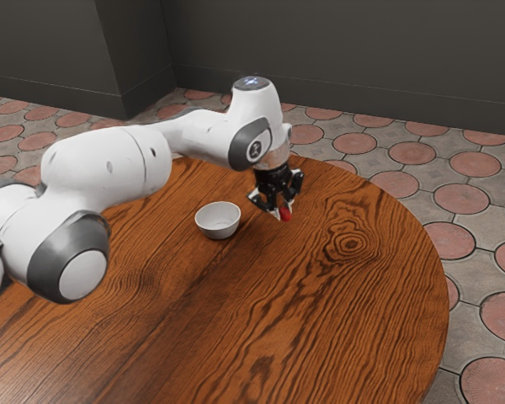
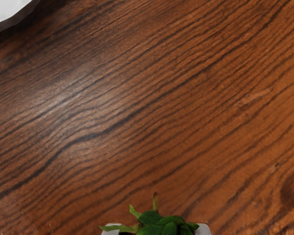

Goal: Take strawberry from the bowl

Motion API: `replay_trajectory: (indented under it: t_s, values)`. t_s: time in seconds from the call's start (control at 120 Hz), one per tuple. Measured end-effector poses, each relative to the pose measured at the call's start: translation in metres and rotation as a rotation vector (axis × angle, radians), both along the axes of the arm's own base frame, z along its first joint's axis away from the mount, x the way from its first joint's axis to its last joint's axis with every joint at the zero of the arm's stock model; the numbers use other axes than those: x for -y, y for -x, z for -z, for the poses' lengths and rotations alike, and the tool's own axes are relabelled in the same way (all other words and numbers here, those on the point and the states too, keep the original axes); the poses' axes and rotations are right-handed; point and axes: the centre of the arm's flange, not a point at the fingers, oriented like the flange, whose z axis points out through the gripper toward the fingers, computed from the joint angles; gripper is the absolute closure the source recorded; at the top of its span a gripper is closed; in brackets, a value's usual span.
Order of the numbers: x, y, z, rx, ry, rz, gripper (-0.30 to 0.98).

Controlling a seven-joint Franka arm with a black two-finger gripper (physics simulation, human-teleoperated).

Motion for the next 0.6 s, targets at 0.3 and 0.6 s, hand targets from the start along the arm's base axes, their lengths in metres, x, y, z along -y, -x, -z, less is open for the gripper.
replay_trajectory:
  t_s: [0.3,0.6]
  values:
    - [0.084,0.019,0.071,-0.097,0.035,0.11,0.67]
    - [0.102,0.022,0.089,-0.084,0.037,0.132,0.46]
